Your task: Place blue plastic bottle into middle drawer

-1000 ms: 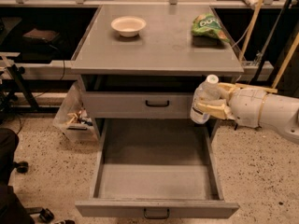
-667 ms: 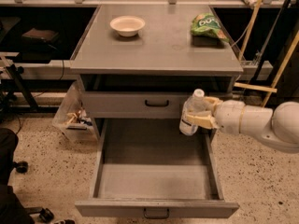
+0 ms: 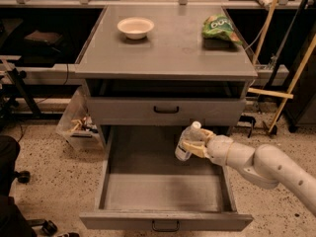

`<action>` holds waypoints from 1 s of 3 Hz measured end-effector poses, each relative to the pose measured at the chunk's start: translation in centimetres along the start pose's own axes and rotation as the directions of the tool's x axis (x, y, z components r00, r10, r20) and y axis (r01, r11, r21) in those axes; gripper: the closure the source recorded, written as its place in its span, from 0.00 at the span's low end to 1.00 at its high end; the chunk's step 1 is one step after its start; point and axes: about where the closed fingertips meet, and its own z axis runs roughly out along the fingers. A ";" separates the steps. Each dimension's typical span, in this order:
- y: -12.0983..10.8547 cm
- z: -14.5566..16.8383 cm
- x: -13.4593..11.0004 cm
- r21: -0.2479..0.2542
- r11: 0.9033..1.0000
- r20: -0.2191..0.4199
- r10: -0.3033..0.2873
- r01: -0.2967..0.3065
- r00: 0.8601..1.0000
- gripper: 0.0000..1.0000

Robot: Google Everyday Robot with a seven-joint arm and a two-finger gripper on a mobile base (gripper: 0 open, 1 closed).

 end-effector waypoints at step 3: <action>1.0 1.2 7.8 0.053 0.991 0.014 0.122 -0.123 0.992 1.00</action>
Offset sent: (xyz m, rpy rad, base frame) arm 0.0058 0.0058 -0.0420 0.0369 0.0497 -0.0025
